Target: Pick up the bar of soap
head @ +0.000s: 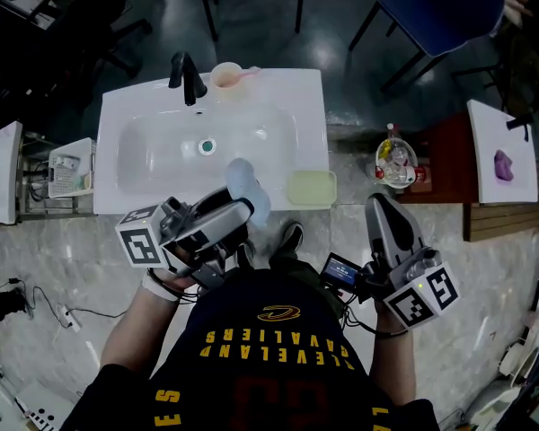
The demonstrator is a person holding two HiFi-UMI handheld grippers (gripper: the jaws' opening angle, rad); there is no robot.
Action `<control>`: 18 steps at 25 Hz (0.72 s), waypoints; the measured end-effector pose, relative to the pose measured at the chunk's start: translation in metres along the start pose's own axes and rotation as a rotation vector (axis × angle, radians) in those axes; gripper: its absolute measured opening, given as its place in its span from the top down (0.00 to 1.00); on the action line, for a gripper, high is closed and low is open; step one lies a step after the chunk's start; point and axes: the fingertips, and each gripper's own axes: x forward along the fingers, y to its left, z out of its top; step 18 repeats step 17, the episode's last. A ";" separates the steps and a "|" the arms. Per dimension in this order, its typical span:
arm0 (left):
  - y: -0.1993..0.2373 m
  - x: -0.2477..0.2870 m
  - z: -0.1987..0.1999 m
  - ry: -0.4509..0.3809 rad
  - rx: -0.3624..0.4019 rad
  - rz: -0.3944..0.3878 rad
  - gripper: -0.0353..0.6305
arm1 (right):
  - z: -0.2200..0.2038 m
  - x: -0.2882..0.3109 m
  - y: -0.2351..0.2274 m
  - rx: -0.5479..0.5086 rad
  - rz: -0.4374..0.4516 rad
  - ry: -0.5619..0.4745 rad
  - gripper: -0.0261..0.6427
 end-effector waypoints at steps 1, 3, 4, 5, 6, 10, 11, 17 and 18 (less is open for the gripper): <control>0.000 0.000 0.000 0.000 0.001 0.000 0.55 | 0.000 0.001 0.001 -0.004 0.001 0.003 0.93; 0.000 0.001 0.001 -0.002 0.004 0.000 0.55 | -0.002 0.002 0.001 -0.010 0.004 0.009 0.93; 0.001 0.001 0.002 -0.005 0.003 0.001 0.55 | -0.003 0.003 0.001 -0.011 0.004 0.012 0.93; 0.002 0.001 0.002 -0.008 0.002 0.002 0.55 | -0.004 0.004 0.001 -0.011 0.002 0.016 0.93; 0.003 0.000 0.002 -0.009 0.000 0.004 0.55 | -0.005 0.004 0.000 -0.011 0.000 0.020 0.93; 0.006 0.001 0.000 0.003 0.002 0.015 0.55 | -0.007 0.005 -0.002 -0.018 -0.009 0.032 0.93; 0.007 0.002 -0.001 0.007 0.003 0.018 0.55 | -0.007 0.005 -0.002 -0.019 -0.010 0.034 0.93; 0.011 0.005 -0.001 0.019 0.006 0.022 0.55 | -0.009 0.007 -0.006 -0.024 -0.015 0.044 0.93; 0.011 0.005 -0.001 0.019 0.006 0.022 0.55 | -0.009 0.007 -0.006 -0.024 -0.015 0.044 0.93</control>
